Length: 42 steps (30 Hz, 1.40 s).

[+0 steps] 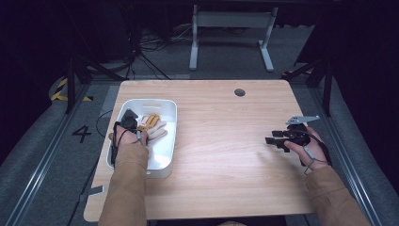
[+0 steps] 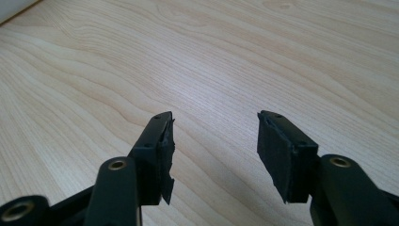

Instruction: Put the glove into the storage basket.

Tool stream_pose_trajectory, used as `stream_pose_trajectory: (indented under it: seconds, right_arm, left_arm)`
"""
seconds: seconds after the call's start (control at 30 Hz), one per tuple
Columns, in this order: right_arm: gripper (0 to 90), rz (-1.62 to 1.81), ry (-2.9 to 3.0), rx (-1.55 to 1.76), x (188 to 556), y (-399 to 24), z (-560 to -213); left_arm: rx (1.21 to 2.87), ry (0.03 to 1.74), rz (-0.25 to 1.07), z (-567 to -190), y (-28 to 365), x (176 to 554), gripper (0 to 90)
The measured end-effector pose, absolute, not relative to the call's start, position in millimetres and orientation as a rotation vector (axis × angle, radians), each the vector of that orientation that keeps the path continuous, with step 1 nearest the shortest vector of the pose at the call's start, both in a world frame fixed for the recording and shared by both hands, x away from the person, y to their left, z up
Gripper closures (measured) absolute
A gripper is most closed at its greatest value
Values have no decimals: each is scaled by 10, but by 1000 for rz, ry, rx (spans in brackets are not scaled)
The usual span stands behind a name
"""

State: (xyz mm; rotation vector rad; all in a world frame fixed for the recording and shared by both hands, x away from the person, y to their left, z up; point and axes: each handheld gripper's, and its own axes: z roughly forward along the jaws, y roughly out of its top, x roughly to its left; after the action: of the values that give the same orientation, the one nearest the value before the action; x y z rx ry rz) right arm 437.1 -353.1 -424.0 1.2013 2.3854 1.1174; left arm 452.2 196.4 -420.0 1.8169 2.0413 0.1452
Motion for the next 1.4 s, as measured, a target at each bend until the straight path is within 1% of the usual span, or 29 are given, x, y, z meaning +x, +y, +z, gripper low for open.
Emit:
stream_pose_trajectory:
  seconds: [0.07, 0.1, 0.17, 0.47, 0.83, 0.97, 1.07, 1.13, 1.33, 1.4]
  right_arm:
    - [470, 1118, 2384, 1202, 4372, -3534, -4240]
    - [470, 1119, 2385, 1204, 4374, -3535, -4246]
    - [470, 1116, 2387, 1206, 4374, -3533, -4246]
    - [469, 1114, 2388, 1205, 4373, -3530, -4250]
    - [467, 1117, 2384, 1206, 4374, -3538, -4248]
    - [466, 1116, 2385, 1204, 4373, -3536, -4248]
    - [465, 1114, 2385, 1204, 4373, -3537, -4248]
    - [464, 1116, 2387, 1204, 4374, -3535, -4249]
    - [462, 1111, 2389, 1206, 4377, -3537, -4253]
    - [462, 1111, 2388, 1205, 4375, -3536, -4253]
  left_arm:
    - [1821, 2045, 200, -4211, 1951, 4516, 377]
    - [1813, 2062, 226, -4207, 1923, 4512, 265]
    - [1807, 2069, 218, -4197, 1913, 4510, 235]
    - [1812, 2067, 144, -4170, 1813, 4502, 211]
    - [1870, 2070, 130, -4193, 1803, 4533, 208]
    - [1873, 2061, 144, -4196, 1818, 4540, 205]
    - [1901, 2042, 181, -4173, 1838, 4555, 195]
    - [1903, 2033, 181, -4152, 1847, 4564, 190]
    - [1918, 1995, 252, -4050, 1862, 4570, 190]
    - [1906, 1985, 250, -4013, 1866, 4567, 190]
